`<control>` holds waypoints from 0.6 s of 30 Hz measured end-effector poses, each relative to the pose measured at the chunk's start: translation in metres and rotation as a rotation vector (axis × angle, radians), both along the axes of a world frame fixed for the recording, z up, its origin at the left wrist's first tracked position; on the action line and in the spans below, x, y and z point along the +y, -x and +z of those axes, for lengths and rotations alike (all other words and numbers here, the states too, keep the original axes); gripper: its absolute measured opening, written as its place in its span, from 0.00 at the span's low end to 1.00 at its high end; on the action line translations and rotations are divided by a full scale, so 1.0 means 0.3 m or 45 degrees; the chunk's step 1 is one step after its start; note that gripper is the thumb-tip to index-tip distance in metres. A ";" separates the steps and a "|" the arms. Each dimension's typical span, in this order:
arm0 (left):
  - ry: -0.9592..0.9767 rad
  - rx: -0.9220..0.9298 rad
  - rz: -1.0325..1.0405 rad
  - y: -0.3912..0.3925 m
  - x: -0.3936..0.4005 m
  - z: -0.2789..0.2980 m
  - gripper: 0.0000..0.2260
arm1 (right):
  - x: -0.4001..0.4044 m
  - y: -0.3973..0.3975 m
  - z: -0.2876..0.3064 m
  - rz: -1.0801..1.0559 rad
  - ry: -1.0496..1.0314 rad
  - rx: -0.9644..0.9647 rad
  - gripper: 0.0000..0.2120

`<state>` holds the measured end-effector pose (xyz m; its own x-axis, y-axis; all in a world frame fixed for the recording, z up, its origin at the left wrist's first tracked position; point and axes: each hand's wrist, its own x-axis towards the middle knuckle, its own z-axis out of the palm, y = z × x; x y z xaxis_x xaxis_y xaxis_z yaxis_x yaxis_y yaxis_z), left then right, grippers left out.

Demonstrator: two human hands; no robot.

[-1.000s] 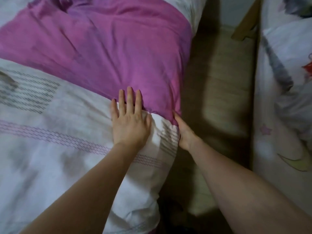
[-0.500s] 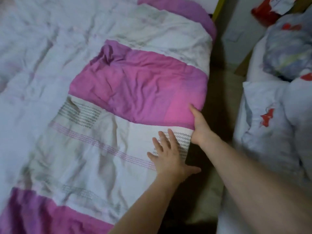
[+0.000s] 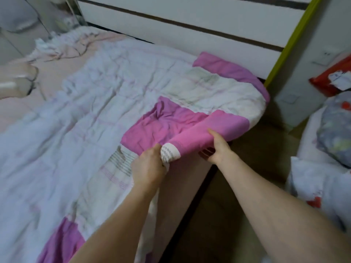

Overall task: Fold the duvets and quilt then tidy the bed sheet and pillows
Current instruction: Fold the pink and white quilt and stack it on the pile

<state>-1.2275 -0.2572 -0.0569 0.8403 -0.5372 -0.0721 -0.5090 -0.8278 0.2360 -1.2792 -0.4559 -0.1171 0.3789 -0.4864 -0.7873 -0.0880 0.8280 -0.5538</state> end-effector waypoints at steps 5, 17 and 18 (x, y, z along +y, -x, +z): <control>-0.112 -0.064 0.026 -0.188 0.096 0.139 0.15 | -0.125 -0.220 0.117 0.079 0.174 0.132 0.26; -0.168 -0.259 0.509 -0.882 0.202 0.243 0.08 | -0.007 -1.219 0.425 0.513 0.936 -0.056 0.34; -0.178 -0.263 0.519 -0.910 0.206 0.245 0.07 | 0.011 -1.255 0.425 0.533 0.932 -0.102 0.34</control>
